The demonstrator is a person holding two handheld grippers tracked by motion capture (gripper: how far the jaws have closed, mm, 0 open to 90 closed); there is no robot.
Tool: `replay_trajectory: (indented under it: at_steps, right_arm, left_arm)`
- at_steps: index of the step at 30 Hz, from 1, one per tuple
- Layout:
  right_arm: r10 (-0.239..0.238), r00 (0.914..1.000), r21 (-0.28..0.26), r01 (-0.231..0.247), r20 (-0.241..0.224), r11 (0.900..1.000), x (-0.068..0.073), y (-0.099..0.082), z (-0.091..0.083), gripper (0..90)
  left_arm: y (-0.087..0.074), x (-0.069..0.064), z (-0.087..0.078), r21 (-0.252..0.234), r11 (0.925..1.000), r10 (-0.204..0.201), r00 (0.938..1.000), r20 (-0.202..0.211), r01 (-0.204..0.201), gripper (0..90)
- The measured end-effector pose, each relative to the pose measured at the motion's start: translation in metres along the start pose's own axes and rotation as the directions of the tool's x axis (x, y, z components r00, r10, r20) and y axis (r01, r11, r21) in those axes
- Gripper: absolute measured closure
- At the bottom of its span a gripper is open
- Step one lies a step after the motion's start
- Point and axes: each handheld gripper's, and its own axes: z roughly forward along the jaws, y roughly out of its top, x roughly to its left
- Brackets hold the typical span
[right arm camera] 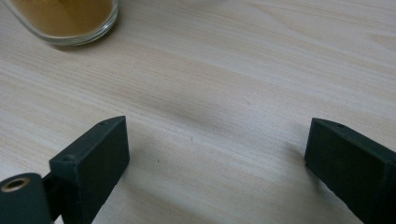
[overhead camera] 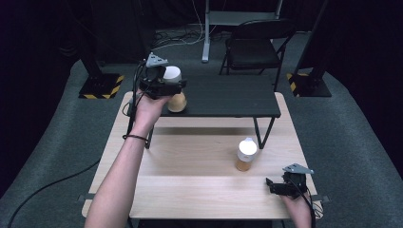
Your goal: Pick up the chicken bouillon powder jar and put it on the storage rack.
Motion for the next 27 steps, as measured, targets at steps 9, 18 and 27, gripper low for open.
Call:
replay_trajectory:
  at_steps: [9,18,27]
  right_arm:
    - [-0.001,1.0,0.0,0.001,0.0,1.0,0.0,0.0,0.0,5.6]
    - [-0.004,1.0,0.001,0.003,0.001,1.0,0.0,0.0,0.0,5.6]
    - [-0.002,1.0,0.001,0.002,0.002,1.0,0.001,0.0,0.0,5.6]
  left_arm:
    - [-0.001,-0.002,0.011,0.011,0.9999,-0.008,0.9994,-0.034,0.009,33.1]
    - [0.0,-0.008,0.008,-0.005,0.9999,-0.011,0.9989,-0.046,0.01,30.8]
    - [0.002,-0.008,-0.007,-0.019,0.9994,-0.028,0.9987,-0.041,0.028,16.6]
